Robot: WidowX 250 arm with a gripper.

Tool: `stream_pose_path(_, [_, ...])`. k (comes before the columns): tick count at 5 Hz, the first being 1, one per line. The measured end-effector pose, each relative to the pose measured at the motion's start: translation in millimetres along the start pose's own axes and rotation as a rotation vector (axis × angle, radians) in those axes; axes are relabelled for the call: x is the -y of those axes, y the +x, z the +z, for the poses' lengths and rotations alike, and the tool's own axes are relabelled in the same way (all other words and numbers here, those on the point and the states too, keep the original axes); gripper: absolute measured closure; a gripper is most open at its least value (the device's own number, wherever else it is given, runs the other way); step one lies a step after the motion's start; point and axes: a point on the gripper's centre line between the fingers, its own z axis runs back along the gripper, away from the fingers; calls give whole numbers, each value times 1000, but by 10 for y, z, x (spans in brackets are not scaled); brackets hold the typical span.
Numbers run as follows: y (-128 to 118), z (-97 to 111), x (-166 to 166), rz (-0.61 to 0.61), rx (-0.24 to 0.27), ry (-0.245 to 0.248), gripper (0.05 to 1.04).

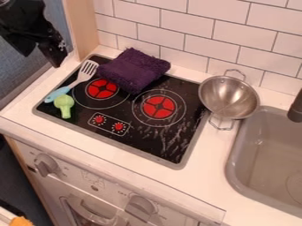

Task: Move the purple cloth to the bottom right corner of the cooker

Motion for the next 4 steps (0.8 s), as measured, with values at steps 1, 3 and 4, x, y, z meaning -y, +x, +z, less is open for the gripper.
stream_pose_path(1, [-26, -48, 6, 10, -17, -10, 83])
stream_pose_path(3, [368, -248, -18, -14, -58, -21, 83])
stream_pose_path(4, [566, -465, 61, -30, -94, -49, 83])
